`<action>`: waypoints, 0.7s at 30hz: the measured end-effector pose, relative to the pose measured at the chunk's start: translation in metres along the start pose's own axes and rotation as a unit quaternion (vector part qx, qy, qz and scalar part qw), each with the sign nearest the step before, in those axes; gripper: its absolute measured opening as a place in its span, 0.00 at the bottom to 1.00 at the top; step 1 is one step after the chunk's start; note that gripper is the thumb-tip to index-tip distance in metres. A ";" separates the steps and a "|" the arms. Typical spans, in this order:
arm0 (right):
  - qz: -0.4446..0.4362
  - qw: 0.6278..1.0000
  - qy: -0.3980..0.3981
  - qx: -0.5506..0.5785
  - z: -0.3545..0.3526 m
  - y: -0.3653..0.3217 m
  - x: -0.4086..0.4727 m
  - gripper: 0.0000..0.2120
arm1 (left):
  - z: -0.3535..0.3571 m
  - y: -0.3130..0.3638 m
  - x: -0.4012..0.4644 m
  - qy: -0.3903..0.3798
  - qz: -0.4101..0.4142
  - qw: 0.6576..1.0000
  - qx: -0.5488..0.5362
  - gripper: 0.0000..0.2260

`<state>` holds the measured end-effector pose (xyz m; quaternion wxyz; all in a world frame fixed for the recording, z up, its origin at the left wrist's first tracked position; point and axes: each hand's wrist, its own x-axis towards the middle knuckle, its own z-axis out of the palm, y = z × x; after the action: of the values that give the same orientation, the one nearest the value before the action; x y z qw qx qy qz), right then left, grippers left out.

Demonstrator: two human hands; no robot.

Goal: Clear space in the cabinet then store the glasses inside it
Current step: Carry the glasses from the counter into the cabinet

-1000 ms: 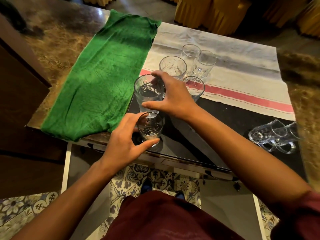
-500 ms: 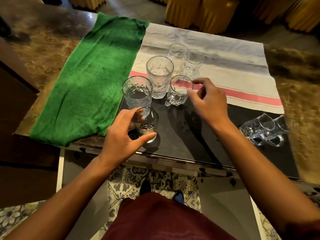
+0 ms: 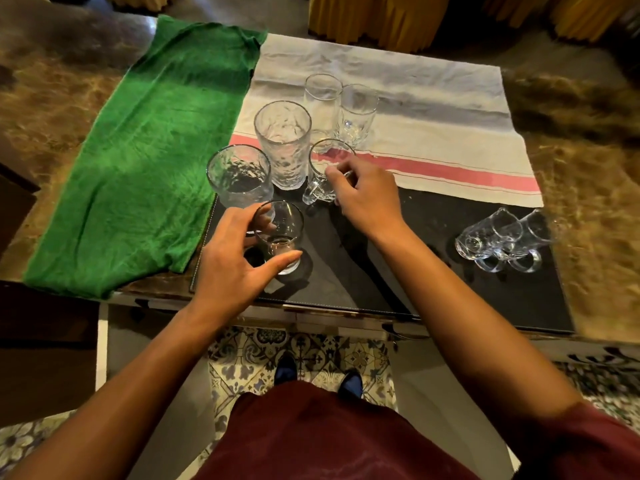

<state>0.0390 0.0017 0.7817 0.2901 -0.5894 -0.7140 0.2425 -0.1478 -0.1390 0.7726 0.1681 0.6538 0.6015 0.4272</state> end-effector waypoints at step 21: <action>0.024 0.996 -0.036 0.084 -0.026 0.009 -0.012 0.14 | 0.016 0.004 0.001 0.009 -0.022 0.999 -0.023 0.32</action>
<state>0.0657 -0.0085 0.7925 0.3065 -0.5709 -0.6867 0.3295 -0.1333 -0.1345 0.7668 0.1874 0.6326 0.6072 0.4428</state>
